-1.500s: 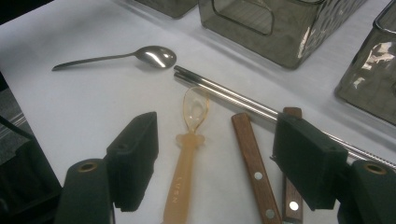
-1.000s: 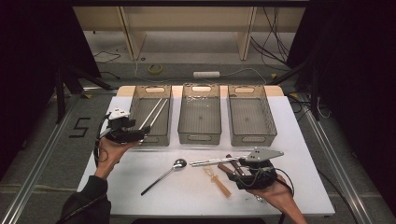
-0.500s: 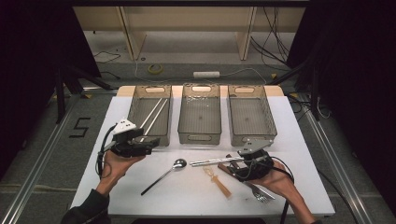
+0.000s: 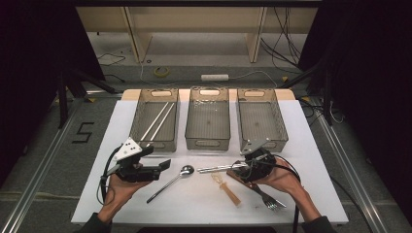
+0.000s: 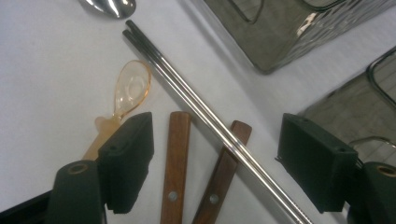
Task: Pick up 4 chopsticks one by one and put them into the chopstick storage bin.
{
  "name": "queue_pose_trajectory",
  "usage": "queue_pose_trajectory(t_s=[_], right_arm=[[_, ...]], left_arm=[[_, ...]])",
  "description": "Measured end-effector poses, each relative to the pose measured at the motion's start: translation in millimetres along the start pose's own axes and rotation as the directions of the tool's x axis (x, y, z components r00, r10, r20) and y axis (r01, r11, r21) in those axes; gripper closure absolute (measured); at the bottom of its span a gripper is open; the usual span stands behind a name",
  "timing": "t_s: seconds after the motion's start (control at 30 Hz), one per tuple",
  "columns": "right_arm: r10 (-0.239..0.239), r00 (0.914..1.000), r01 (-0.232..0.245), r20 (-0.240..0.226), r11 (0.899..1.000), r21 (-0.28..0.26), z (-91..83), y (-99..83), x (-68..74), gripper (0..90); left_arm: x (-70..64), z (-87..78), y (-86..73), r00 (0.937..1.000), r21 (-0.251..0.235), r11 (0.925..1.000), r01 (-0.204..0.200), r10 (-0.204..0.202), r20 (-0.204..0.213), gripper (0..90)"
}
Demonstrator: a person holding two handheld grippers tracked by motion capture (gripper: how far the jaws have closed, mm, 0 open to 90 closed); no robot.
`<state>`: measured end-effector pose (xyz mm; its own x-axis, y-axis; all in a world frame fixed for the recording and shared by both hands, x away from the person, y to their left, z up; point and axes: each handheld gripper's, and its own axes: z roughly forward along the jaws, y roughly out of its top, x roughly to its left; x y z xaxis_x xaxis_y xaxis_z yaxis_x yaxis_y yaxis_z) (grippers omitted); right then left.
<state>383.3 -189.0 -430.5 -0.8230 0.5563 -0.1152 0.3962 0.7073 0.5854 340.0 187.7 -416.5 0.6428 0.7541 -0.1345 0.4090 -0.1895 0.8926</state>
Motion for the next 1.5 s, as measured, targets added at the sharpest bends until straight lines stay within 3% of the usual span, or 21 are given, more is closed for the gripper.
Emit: queue_pose_trajectory(t_s=[0.17, 0.4, 0.77, 1.07, 1.5], right_arm=[[-0.035, 0.9994, 0.035, -0.004, 0.999, 0.029, 5.3, 3.1, -2.3, 30.5], [-0.049, 0.9988, 0.048, -0.001, 0.997, 0.056, 12.9, 7.1, -8.7, 36.1], [-0.100, 0.9950, 0.099, 0.002, 0.989, 0.110, 26.3, 12.8, -11.8, 47.0], [-0.093, 0.9957, 0.092, 0.002, 0.989, 0.118, 35.3, 15.7, -18.2, 50.2], [-0.115, 0.9920, 0.122, -0.054, 0.978, 0.169, 50.0, 27.6, -23.6, 55.0]], left_arm=[[-6.3, -1.4, -3.7, 0.9998, 0.012, 0.9997, -0.019, 0.019, 0.005, 16.8], [-11.5, -3.7, -6.4, 0.9991, 0.015, 0.9990, -0.043, 0.043, 0.008, 16.7], [-11.9, -5.3, -8.3, 0.9991, 0.015, 0.9990, -0.043, 0.042, 0.009, 16.8], [-14.1, -3.8, -9.1, 0.9984, 0.024, 0.9982, -0.055, 0.055, 0.013, 16.9], [-14.7, -3.3, -9.2, 0.9979, 0.026, 0.9976, -0.064, 0.063, 0.015, 17.0]])
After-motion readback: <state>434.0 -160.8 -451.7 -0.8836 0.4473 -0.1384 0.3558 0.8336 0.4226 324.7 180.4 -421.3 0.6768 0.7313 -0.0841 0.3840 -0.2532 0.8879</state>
